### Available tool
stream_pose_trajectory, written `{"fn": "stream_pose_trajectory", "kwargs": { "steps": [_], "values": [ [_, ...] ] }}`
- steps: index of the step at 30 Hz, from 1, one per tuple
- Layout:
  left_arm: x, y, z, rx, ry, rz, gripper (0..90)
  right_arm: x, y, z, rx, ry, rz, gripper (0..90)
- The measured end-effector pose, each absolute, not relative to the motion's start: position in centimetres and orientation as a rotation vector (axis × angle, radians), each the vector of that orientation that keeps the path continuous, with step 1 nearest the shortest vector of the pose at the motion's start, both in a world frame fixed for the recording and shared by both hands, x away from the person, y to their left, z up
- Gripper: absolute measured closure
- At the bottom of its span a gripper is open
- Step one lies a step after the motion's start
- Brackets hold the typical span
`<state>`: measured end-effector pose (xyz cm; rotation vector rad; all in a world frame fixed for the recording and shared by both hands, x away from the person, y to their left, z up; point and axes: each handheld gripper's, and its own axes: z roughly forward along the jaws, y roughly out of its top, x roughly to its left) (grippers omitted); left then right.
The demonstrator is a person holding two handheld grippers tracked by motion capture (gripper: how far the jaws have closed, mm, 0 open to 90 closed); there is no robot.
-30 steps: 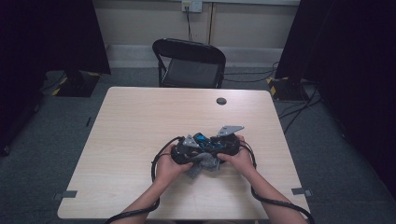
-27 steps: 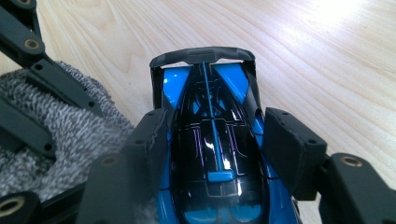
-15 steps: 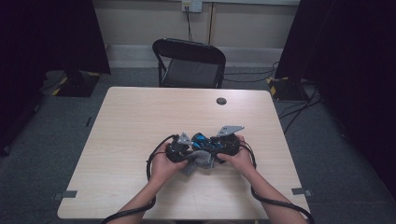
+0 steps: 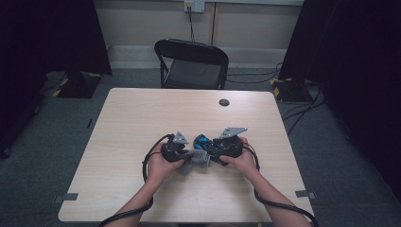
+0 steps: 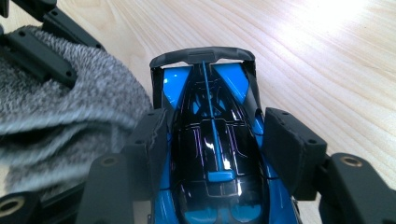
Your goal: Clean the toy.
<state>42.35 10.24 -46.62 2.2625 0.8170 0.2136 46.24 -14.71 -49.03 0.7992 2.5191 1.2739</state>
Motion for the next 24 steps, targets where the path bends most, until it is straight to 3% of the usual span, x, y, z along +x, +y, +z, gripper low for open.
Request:
{"fn": "stream_pose_trajectory", "kwargs": {
  "steps": [24],
  "values": [
    [43.5, 12.3, -46.4, 2.224, 0.896, 0.244, 75.6, 46.3, -14.7, -49.0, 0.798, 2.521, 1.269, 41.3]
  ]
}}
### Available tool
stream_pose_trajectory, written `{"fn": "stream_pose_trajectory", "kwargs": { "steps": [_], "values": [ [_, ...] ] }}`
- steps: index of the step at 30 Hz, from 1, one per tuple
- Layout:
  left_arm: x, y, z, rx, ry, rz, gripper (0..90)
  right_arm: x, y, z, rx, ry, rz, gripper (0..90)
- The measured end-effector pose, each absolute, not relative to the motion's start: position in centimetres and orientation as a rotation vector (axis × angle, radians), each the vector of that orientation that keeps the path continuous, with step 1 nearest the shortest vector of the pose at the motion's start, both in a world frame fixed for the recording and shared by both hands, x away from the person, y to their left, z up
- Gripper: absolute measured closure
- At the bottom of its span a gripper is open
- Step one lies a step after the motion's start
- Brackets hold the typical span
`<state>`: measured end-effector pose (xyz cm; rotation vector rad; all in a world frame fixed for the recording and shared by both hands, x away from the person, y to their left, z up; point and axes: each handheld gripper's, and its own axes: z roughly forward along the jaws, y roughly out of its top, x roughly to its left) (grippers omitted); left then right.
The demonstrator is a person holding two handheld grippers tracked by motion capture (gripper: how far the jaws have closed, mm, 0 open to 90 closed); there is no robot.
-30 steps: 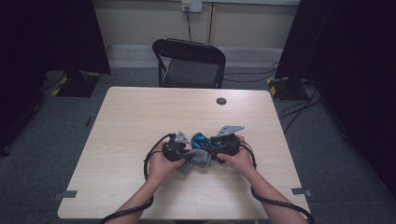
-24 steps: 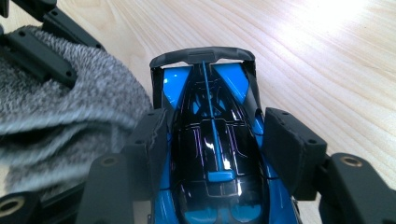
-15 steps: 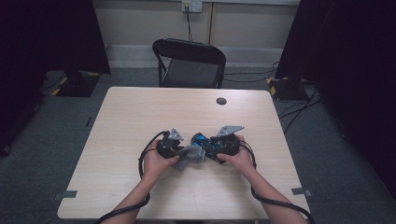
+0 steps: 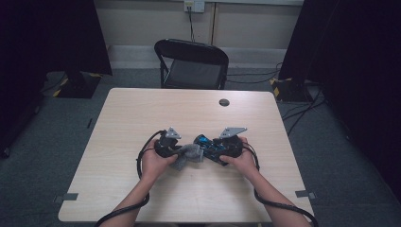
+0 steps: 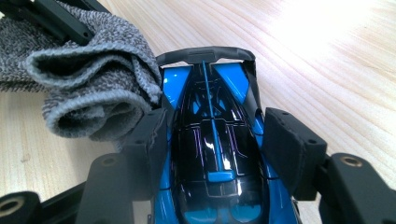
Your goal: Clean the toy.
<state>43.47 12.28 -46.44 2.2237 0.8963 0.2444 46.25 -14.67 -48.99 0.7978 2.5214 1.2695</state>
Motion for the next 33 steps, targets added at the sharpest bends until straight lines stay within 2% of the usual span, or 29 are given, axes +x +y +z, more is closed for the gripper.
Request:
{"fn": "stream_pose_trajectory", "kwargs": {
  "steps": [33],
  "values": [
    [43.7, 15.3, -45.6, 2.145, 0.984, 0.315, 75.6, 46.2, -14.6, -49.0, 0.795, 2.520, 1.264, 41.1]
  ]
}}
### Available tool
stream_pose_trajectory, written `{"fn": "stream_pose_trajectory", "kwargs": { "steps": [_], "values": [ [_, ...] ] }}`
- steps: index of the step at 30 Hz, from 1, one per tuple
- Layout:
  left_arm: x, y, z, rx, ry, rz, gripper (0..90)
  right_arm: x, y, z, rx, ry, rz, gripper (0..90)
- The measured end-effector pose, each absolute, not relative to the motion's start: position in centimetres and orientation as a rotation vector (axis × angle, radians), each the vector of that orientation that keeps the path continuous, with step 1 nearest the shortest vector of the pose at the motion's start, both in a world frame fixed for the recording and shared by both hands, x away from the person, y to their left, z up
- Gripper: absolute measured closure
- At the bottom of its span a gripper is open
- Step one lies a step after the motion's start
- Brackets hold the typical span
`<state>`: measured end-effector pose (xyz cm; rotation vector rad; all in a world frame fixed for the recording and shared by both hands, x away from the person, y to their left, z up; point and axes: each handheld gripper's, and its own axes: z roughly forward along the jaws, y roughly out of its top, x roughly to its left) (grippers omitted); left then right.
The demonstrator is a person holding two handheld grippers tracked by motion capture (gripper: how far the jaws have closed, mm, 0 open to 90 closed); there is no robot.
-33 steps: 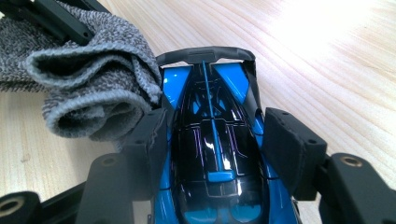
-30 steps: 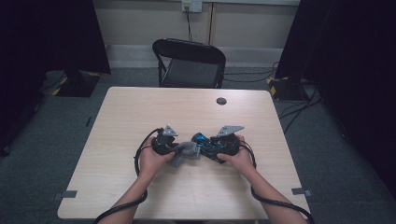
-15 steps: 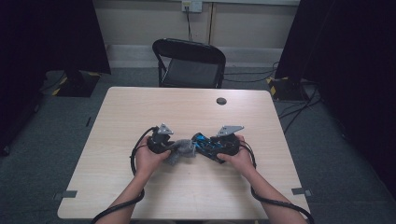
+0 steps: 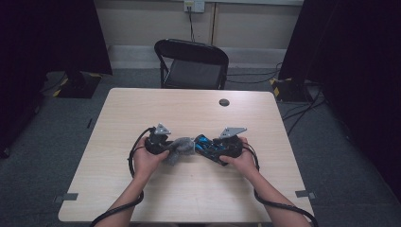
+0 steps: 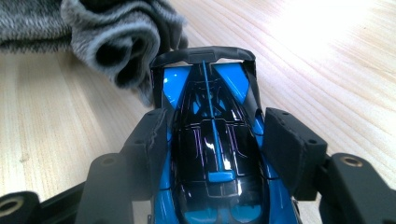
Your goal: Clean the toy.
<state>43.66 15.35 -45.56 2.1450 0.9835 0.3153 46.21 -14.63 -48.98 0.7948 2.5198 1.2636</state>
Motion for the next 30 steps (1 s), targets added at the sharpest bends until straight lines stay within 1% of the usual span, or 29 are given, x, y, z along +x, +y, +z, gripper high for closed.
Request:
{"fn": "stream_pose_trajectory", "kwargs": {
  "steps": [7, 15, 21, 22, 30],
  "values": [
    [43.1, 16.4, -45.0, 2.141, 0.973, 0.317, 75.6, 46.2, -14.6, -49.0, 0.791, 2.520, 1.262, 41.1],
    [41.3, 16.5, -44.2, 2.138, 0.892, 0.307, 75.3, 46.2, -14.5, -49.0, 0.793, 2.515, 1.260, 40.8],
    [39.9, 15.7, -44.2, 2.146, 0.834, 0.269, 75.2, 46.1, -14.6, -49.1, 0.780, 2.510, 1.270, 40.5],
    [39.5, 15.4, -44.3, 2.152, 0.822, 0.244, 75.2, 46.1, -14.6, -49.1, 0.785, 2.507, 1.277, 40.6],
    [37.8, 13.0, -45.6, 2.210, 0.734, 0.171, 75.0, 46.1, -14.4, -48.9, 0.792, 2.517, 1.248, 39.4]
  ]
}}
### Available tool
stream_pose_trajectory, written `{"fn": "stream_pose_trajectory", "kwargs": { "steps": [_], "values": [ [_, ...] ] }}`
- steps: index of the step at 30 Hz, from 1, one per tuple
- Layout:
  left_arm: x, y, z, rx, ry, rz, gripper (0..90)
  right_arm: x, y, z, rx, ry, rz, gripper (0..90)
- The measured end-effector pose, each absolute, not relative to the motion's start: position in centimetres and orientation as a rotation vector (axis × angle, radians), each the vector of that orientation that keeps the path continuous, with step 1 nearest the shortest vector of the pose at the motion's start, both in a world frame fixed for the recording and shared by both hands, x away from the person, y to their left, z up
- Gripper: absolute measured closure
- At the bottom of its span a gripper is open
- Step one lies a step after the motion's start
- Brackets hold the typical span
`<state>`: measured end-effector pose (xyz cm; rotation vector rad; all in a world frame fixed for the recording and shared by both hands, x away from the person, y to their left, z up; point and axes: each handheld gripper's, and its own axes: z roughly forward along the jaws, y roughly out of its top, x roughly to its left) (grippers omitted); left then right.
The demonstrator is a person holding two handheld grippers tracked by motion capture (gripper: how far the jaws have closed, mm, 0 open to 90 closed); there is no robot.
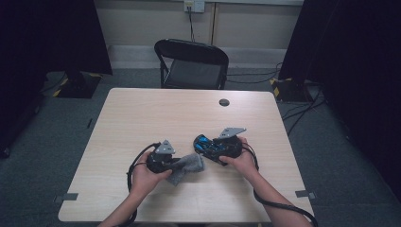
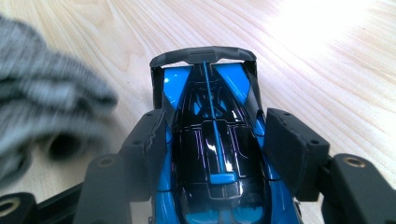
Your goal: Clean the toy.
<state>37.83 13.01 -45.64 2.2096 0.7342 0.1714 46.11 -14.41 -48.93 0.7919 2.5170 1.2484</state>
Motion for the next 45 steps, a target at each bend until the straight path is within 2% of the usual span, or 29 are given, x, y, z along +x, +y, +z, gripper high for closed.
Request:
{"fn": "stream_pose_trajectory", "kwargs": {
  "steps": [7, 16, 18, 22, 28, 39, 45],
  "values": [
    [37.2, 10.9, -46.6, 2.225, 0.685, 0.115, 74.7, 46.1, -14.2, -48.6, 0.792, 2.548, 1.224, 30.2],
    [37.0, 9.4, -47.1, 2.240, 0.636, 0.117, 71.9, 46.0, -14.9, -47.7, 0.804, 2.527, 1.269, 27.6],
    [36.9, 9.2, -47.1, 2.244, 0.621, 0.110, 68.4, 45.8, -15.0, -47.3, 0.794, 2.526, 1.277, 27.4],
    [36.7, 9.1, -46.8, 2.251, 0.599, 0.122, 51.7, 45.3, -15.0, -46.6, 0.763, 2.538, 1.301, 27.4],
    [36.5, 10.4, -45.5, 2.203, 0.623, 0.125, 38.3, 43.9, -14.7, -45.6, 0.677, 2.563, 1.387, 27.9],
    [37.5, 13.2, -44.5, 2.133, 0.720, 0.168, 27.6, 40.3, -12.8, -45.2, 0.433, 2.657, 1.524, 31.7],
    [38.0, 13.9, -44.3, 2.104, 0.739, 0.184, 21.1, 38.8, -11.1, -46.5, 0.332, 2.738, 1.481, 35.0]
  ]
}}
